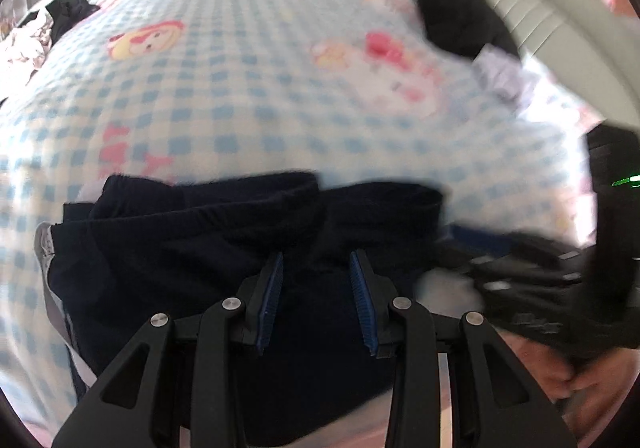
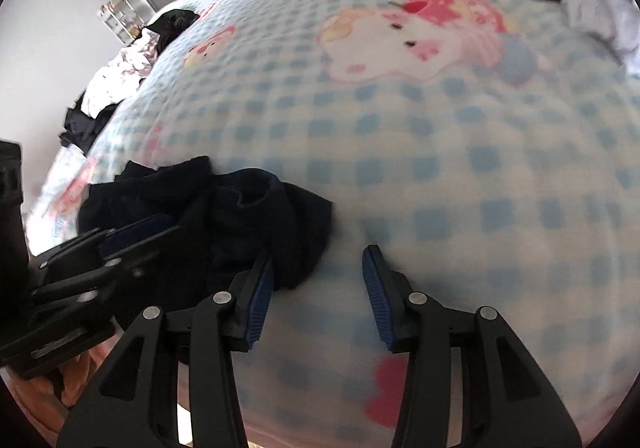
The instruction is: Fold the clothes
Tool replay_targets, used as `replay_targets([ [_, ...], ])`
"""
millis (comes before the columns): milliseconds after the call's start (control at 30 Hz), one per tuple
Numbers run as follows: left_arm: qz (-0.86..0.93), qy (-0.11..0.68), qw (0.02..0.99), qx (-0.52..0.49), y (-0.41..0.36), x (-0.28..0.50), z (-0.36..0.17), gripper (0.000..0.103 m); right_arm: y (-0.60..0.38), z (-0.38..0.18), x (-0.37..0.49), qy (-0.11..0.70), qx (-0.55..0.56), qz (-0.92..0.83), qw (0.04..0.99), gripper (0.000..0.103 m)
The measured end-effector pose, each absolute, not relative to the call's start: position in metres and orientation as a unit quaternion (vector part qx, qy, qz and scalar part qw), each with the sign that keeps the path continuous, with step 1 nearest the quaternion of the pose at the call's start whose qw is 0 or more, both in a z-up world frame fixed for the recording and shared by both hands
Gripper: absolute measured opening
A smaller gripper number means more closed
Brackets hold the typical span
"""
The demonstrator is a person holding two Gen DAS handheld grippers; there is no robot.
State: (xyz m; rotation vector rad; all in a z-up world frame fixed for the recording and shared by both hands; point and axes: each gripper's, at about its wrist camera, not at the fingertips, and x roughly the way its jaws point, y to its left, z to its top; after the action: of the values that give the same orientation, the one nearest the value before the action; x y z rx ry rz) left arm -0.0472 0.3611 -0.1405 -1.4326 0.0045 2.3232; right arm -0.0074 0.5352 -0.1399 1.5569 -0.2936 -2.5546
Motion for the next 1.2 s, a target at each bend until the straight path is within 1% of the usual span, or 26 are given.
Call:
replay_targets([
  [67,0.835,-0.003,0.209,-0.509,0.360,-0.046,-0.137,0.036,0.538,-0.140,-0.003,-0.074,0.518,-0.851,0.046,0.051],
  [133,0.841,-0.017,0.219,-0.494,0.357,-0.044,-0.128,0.036,0.546,-0.137,-0.001,-0.072,0.514,-0.855,0.022,0.045],
  [167,0.844,-0.026,0.224,-0.487,0.355,-0.043,-0.124,0.036,0.549,-0.133,0.000,-0.074,0.507,-0.859,0.015,0.045],
  [267,0.848,-0.058,0.233,-0.472,0.345,-0.040,-0.110,0.036,0.560,-0.118,0.003,-0.127,0.474,-0.871,0.031,0.046],
  [367,0.849,-0.075,0.241,-0.465,0.334,-0.039,-0.101,0.036,0.565,-0.120,-0.001,-0.207,0.469,-0.853,0.096,0.048],
  [433,0.844,-0.067,0.242,-0.474,0.330,-0.039,-0.105,0.036,0.557,-0.127,-0.007,-0.222,0.476,-0.843,0.117,0.050],
  [500,0.835,-0.057,0.243,-0.491,0.332,-0.042,-0.116,0.037,0.545,-0.135,-0.014,-0.209,0.487,-0.840,0.117,0.050],
  [567,0.821,-0.047,0.254,-0.509,0.338,-0.047,-0.134,0.037,0.537,-0.141,-0.019,-0.173,0.499,-0.843,0.103,0.050],
  [667,0.813,-0.011,0.258,-0.522,0.353,-0.051,-0.151,0.037,0.533,-0.144,-0.021,-0.137,0.505,-0.849,0.073,0.047],
  [733,0.809,-0.004,0.272,-0.521,0.363,-0.055,-0.149,0.040,0.535,-0.142,-0.019,-0.121,0.501,-0.856,0.048,0.047],
  [767,0.805,-0.003,0.280,-0.522,0.367,-0.057,-0.148,0.044,0.539,-0.139,-0.017,-0.119,0.494,-0.861,0.034,0.047],
  [867,0.806,-0.004,0.291,-0.515,0.370,-0.056,-0.138,0.045,0.550,-0.124,-0.008,-0.113,0.459,-0.881,-0.012,0.046],
  [933,0.819,-0.030,0.286,-0.497,0.355,-0.045,-0.124,0.045,0.554,-0.113,-0.002,-0.129,0.427,-0.895,-0.020,0.047],
  [967,0.827,-0.041,0.278,-0.486,0.346,-0.039,-0.118,0.047,0.557,-0.107,0.001,-0.142,0.413,-0.899,-0.013,0.047],
  [1067,0.861,-0.068,0.218,-0.455,0.303,-0.018,-0.106,0.047,0.544,-0.097,0.002,-0.185,0.393,-0.898,0.074,0.047],
  [1133,0.870,-0.091,0.176,-0.451,0.267,-0.007,-0.106,0.047,0.523,-0.097,0.002,-0.182,0.400,-0.889,0.129,0.048],
  [1200,0.870,-0.105,0.155,-0.455,0.241,-0.003,-0.111,0.047,0.499,-0.103,0.001,-0.163,0.422,-0.878,0.155,0.049],
])
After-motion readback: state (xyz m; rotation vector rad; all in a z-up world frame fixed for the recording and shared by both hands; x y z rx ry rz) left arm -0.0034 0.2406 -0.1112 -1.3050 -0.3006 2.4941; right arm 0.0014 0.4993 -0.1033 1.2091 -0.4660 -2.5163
